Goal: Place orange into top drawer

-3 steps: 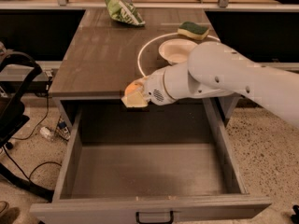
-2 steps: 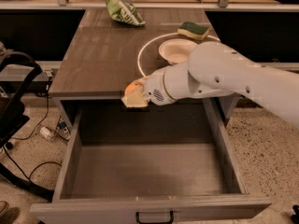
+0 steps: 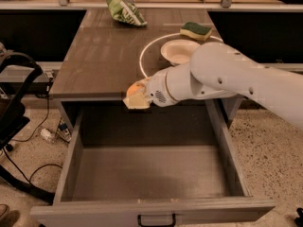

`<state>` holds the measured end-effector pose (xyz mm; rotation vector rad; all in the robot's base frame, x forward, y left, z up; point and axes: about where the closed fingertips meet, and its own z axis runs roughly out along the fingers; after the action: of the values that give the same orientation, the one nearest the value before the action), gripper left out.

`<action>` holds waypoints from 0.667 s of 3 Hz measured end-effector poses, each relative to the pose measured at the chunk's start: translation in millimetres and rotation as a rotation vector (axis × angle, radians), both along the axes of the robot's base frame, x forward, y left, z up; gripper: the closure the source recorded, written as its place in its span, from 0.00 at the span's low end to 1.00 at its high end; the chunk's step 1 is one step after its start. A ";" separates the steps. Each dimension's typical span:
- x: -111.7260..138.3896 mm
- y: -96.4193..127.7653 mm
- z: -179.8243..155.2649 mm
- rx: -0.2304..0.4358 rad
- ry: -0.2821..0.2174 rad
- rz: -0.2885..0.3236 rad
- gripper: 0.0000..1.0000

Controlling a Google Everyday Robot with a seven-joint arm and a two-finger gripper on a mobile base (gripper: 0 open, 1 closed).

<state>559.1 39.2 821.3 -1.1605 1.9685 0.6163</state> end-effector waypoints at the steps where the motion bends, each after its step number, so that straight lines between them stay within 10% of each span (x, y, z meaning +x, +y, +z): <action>1: 0.0 0.1 0.1 0.000 0.000 0.000 0.97; 2: 0.0 0.1 0.1 0.000 0.000 0.000 0.75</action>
Offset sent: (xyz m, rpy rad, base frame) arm 0.0000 0.0000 0.0001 -0.0001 -0.0001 0.0000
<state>559.1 39.3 821.4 -1.1608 1.9683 0.6160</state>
